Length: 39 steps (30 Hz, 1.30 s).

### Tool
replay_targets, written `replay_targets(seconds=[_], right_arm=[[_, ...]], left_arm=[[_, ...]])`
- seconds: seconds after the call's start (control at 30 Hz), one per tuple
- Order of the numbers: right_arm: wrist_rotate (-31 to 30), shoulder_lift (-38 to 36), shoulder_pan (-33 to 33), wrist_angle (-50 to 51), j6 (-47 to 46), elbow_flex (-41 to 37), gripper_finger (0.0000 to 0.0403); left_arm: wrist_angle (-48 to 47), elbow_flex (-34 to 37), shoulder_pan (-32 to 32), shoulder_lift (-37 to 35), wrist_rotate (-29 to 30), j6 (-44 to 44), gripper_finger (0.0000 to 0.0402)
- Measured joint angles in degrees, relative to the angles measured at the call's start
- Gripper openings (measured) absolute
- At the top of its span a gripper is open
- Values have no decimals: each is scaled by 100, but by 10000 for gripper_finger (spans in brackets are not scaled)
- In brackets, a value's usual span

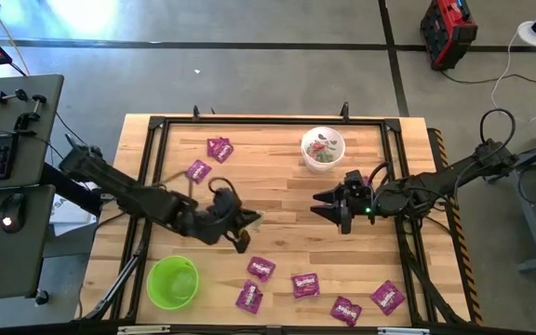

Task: Sort candy by brand, put in halloween buckets
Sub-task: Put the red gummy into the white bucket

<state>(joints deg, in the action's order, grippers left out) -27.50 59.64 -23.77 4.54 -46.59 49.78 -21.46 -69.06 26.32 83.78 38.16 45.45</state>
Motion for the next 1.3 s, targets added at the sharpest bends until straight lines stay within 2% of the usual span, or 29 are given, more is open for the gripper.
replay_targets(seconds=[0.33,0.5,0.67,0.73,0.83,0.97,1.07,1.17,1.3], right_arm=[[-7,-2,2,-2,-2,0,254],[-7,-2,2,-2,3,0,254],[-60,-2,2,0,6,0,254],[-104,0,2,-218,-11,0,254],[-292,-9,8,-1181,428,0,254],[-538,-17,30,-2726,1695,0,254],[-767,-22,94,-3611,2548,2,254],[-1157,-21,168,-3946,3372,2,254],[-1587,-18,281,-3998,4031,2,254]], left_arm=[[1756,2,217,1737,-31,-6,0],[1820,2,267,1868,-84,196,0],[1842,0,212,1719,-102,-180,0],[1817,0,97,1613,-276,-400,0],[1751,0,-284,1353,-754,-874,0],[1793,-7,-1024,940,-998,-1670,0],[2004,-7,-1720,864,-1431,-2215,0],[2292,-30,-2435,965,-2102,-2451,0],[2265,-270,-3229,1355,-2594,-2475,0]])
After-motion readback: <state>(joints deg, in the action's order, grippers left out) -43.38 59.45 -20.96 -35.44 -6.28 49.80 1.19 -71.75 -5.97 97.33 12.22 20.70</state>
